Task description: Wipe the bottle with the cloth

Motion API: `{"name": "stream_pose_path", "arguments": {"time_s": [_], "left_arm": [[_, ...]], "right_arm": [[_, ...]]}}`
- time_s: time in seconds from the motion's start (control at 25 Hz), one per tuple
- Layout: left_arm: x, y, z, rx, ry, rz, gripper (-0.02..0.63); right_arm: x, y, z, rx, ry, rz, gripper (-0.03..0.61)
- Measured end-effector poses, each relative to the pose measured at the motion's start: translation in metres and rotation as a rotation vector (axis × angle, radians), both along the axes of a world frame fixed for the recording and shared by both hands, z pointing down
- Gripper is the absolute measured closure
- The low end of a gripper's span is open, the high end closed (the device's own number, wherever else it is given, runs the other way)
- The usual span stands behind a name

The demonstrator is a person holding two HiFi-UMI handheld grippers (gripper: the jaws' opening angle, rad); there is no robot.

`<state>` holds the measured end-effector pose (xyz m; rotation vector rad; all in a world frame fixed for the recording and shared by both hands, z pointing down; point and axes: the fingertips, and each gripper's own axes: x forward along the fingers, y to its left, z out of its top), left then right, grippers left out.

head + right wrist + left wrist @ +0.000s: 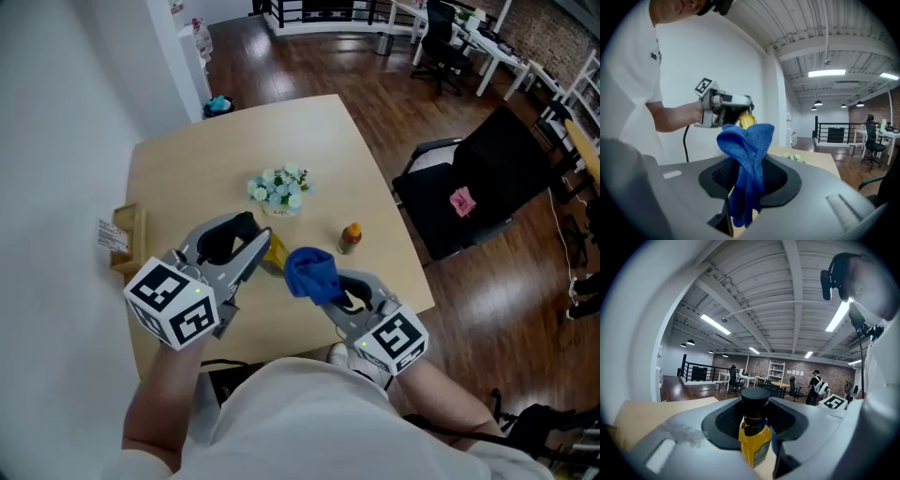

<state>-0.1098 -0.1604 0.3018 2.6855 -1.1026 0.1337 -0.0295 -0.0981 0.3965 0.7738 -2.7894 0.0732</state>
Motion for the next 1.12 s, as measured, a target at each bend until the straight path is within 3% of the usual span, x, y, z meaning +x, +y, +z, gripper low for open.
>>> {"name": "stream_pose_path", "arguments": {"time_s": [0.12,0.2,0.84,1.12], "left_arm": [[0.004,-0.003,0.009,-0.018,-0.003,0.003,0.451],[0.007,-0.003,0.013,-0.029,-0.001,0.006,0.451],[0.007,0.009,-0.01,0.018,0.005,0.003,0.451],[0.009,0.014,-0.027,0.043,0.039,0.002,0.451]], "right_arm": [[-0.017,0.014,-0.028,0.095,0.029,-0.071,0.453],[-0.027,0.019,-0.031,0.103,0.05,-0.09,0.453],[-0.03,0.019,0.068,-0.108,0.087,-0.108,0.453],[-0.01,0.02,0.093,-0.14,0.115,-0.117,0.453]]}}
